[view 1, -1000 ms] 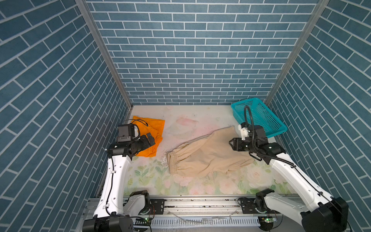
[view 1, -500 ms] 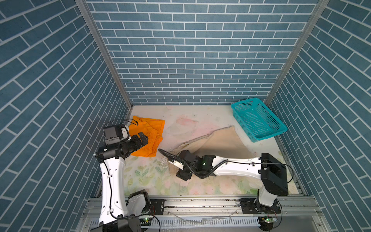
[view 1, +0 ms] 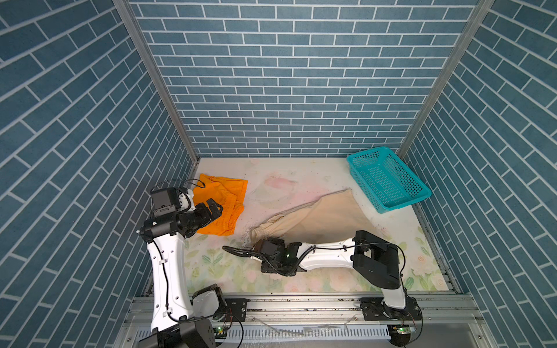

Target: Fold and stack the shorts

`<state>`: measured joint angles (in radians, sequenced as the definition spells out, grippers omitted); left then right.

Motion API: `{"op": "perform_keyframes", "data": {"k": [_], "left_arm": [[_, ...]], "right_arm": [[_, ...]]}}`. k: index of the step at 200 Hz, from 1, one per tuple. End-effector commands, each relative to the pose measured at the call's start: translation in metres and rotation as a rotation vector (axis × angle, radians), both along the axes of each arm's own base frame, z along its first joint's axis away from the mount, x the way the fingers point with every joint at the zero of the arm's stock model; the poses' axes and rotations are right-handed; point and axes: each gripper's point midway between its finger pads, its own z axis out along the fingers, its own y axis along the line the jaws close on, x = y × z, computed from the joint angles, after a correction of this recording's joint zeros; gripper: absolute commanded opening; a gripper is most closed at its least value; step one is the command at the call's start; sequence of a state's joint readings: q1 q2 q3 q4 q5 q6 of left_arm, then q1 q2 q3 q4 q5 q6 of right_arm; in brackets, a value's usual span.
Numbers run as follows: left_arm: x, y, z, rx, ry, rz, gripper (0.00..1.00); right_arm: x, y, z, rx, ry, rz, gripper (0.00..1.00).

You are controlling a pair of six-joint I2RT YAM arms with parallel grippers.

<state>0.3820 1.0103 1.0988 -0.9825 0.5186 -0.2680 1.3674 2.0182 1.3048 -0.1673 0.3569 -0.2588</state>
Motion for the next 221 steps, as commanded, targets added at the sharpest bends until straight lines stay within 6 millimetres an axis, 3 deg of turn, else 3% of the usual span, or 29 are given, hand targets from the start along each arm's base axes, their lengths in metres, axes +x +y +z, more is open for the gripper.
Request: {"op": "perform_keyframes", "data": {"k": [1,19,41,51,70,93,157,221], "left_arm": [[-0.002,0.001,-0.006,0.002,0.020,-0.010,1.00],[0.000,0.002,-0.007,0.004,0.018,-0.011,1.00],[0.000,0.001,-0.009,0.001,0.028,-0.017,1.00],[0.000,0.000,-0.012,-0.008,0.036,-0.025,1.00],[-0.003,-0.001,-0.022,-0.022,0.065,-0.021,1.00],[-0.005,-0.007,-0.036,-0.069,0.091,-0.020,1.00],[-0.004,-0.037,-0.073,-0.294,0.103,0.009,1.00],[-0.002,-0.088,-0.123,-0.481,0.128,-0.024,1.00]], "right_arm": [[0.011,0.004,-0.003,-0.039,-0.103,0.025,0.81],[0.014,0.004,-0.008,-0.030,-0.144,0.026,0.77],[0.015,0.002,-0.012,-0.027,-0.151,0.031,0.63],[0.013,0.003,-0.013,-0.016,-0.138,0.036,0.52],[0.004,0.008,-0.011,0.030,-0.086,0.054,0.22],[-0.001,0.013,0.000,0.100,-0.030,0.045,0.00],[-0.001,0.017,0.039,0.414,0.079,-0.021,0.00],[0.007,0.014,0.043,0.474,0.101,-0.042,0.00]]}}
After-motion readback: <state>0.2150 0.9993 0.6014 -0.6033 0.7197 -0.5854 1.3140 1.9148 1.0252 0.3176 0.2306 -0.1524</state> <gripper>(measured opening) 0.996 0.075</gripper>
